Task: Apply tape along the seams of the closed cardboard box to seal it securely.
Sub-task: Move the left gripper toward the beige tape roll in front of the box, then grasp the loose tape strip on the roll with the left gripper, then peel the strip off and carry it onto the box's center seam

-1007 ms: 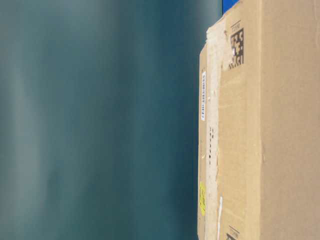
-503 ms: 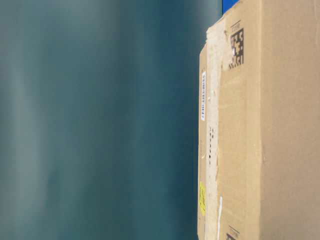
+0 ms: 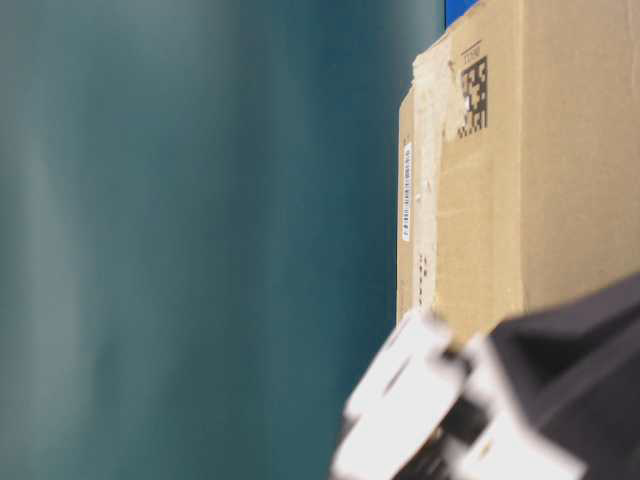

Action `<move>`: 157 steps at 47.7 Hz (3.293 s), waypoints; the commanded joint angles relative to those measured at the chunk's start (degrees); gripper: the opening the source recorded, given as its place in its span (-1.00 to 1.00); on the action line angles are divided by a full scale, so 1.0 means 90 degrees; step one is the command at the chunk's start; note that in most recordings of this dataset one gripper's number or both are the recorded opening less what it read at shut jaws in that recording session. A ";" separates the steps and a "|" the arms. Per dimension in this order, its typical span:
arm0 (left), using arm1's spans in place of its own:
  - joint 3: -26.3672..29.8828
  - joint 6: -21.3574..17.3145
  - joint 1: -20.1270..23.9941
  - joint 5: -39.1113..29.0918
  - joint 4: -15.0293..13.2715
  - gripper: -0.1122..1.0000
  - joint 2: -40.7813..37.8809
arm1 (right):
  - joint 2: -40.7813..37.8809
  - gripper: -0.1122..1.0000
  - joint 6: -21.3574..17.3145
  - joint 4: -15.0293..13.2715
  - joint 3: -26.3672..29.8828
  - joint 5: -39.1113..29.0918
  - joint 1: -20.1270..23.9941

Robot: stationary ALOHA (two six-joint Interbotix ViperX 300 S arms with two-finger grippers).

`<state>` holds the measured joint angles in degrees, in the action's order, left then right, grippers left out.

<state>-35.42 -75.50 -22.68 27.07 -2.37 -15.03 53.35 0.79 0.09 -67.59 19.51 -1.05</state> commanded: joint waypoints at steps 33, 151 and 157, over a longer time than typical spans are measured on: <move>0.0547 -0.0029 0.0195 -0.0205 -0.0010 -0.01 -0.0313 | -0.0049 -0.80 0.0020 -0.0264 0.0127 -0.0020 -0.0010; -0.0830 -0.2578 0.2598 -0.2031 0.0078 -0.76 0.2861 | -0.0078 -0.80 0.0049 -0.0645 0.0488 -0.0498 -0.0010; -0.0791 -0.2568 0.2598 -0.2393 0.0068 -0.76 0.2861 | -0.0098 -0.80 0.0049 -0.0654 0.0488 -0.0498 -0.0010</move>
<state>-43.51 -98.79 0.62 6.77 -1.67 9.40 52.82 1.14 -5.63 -64.60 14.85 -1.05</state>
